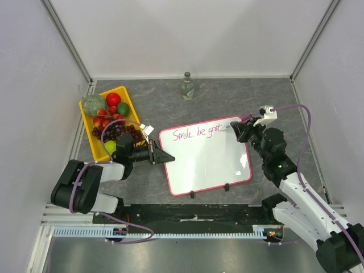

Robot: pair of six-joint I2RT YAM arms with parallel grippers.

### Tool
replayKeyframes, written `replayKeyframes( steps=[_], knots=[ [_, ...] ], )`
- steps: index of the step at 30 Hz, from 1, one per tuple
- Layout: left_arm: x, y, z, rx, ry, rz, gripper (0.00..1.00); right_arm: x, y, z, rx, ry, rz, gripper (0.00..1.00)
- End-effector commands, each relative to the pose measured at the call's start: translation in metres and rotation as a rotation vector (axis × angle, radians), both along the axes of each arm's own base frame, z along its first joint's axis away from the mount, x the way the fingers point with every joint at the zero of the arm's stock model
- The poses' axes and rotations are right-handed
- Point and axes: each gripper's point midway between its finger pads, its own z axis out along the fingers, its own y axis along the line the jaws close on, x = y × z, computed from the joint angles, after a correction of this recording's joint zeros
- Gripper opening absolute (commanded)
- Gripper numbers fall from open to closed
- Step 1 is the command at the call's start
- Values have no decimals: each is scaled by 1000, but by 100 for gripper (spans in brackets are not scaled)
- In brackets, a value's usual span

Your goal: Write a sentence on the whiteboard

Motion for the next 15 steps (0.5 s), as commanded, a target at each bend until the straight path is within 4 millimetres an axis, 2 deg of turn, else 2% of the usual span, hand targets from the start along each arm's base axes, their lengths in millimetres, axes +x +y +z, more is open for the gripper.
replayKeyframes(
  steps=[1,6,15],
  knots=[
    [1,3,-18,62,-45,16,2,4,-4,36,18,-81,-26,0],
    [1,3,-18,62,-44,16,2,8,-3,37,16,-80,-25,0],
    [1,3,-19,63,-41,16,2,13,-4,17,-17,-41,-39,0]
  ],
)
